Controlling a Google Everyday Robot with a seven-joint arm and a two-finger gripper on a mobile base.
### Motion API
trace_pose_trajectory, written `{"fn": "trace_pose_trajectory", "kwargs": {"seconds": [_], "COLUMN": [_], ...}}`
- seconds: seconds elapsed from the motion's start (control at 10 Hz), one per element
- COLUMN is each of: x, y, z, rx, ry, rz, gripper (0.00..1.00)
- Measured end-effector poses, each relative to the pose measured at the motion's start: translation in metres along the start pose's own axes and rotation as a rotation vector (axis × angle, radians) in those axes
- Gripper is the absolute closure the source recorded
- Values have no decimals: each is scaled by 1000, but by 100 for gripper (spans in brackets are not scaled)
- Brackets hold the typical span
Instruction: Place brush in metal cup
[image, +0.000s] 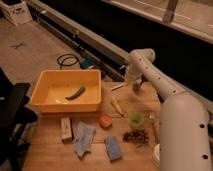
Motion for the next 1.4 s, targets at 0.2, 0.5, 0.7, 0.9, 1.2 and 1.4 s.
{"fn": "trace_pose_trajectory", "kwargs": {"seconds": [0.2, 0.5, 0.7, 0.9, 1.2, 1.4], "x": [3, 7, 13, 18, 25, 29], "y": [2, 5, 1, -8, -21, -25], "z": [0, -1, -12, -36, -81, -110], "rx": [-3, -11, -7, 6, 25, 47], "ry": [3, 14, 53, 111, 208, 268], "rz": [13, 25, 17, 2, -13, -13], "gripper": [23, 20, 20, 20, 20, 20]}}
